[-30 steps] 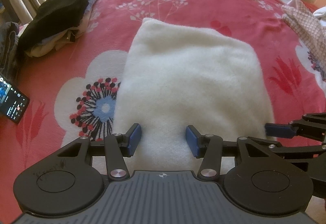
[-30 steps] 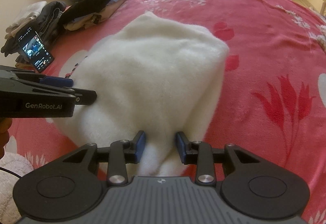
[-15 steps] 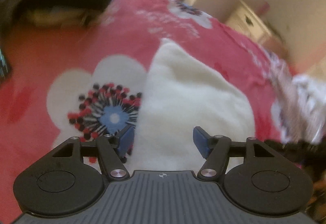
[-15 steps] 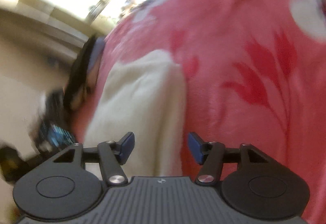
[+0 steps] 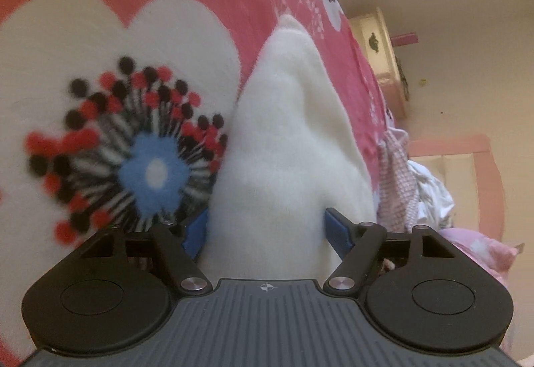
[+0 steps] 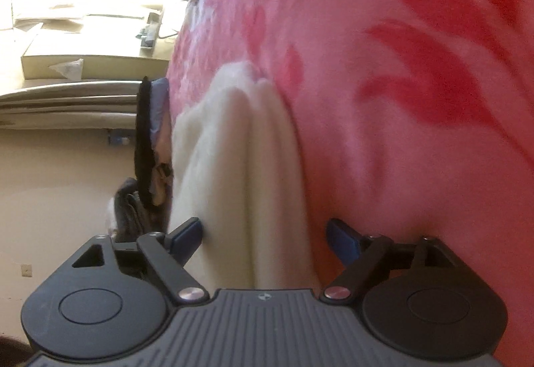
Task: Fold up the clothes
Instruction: 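Pinch the fleece edge with both grippers, rolling the tools, then lift the folded cream fleece with both grippers and carry it toward the clothes stack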
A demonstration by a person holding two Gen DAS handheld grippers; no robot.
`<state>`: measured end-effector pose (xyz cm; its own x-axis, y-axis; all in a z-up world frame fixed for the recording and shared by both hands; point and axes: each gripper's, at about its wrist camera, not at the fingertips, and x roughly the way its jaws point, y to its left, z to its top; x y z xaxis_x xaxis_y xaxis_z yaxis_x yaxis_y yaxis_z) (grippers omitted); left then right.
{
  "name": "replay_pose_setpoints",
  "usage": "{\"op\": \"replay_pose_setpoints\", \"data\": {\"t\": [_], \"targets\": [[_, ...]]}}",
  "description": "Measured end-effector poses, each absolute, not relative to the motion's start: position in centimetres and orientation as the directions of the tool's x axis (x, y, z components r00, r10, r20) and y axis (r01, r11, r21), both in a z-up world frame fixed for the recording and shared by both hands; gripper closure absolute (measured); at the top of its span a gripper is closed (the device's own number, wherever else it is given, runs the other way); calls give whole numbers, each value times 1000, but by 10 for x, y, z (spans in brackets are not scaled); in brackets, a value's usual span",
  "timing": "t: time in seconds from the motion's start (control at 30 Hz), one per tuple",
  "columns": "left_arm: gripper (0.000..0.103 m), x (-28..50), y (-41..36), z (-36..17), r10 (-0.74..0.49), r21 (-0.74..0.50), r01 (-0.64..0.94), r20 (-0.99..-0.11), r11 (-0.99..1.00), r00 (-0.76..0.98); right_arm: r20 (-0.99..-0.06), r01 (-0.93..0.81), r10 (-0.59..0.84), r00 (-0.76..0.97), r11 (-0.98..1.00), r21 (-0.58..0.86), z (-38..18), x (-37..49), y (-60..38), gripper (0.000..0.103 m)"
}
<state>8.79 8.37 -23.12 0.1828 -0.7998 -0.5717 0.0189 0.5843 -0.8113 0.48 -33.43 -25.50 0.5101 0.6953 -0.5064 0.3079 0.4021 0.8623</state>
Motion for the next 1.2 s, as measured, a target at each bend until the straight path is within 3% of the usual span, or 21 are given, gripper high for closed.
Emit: {"op": "replay_pose_setpoints", "data": {"t": [0.23, 0.37, 0.63, 0.8, 1.2], "targets": [[27, 104, 63, -231, -795, -795, 77, -587, 602, 156, -473, 233, 734, 487, 413, 880, -263, 54, -316, 13], [28, 98, 67, -232, -793, -795, 76, -584, 602, 175, -459, 212, 745, 484, 410, 887, -263, 48, -311, 25], [31, 93, 55, -221, -733, -746, 29, -644, 665, 218, -437, 174, 762, 478, 405, 898, -261, 39, -301, 38], [36, 87, 49, -199, -688, -707, 18, -681, 707, 250, -465, 162, 727, 505, 450, 878, -235, 33, -303, 49], [38, 104, 64, -141, -680, -705, 65, -651, 706, 338, -427, 1, 711, 559, 515, 857, -151, 63, -287, 50]]}}
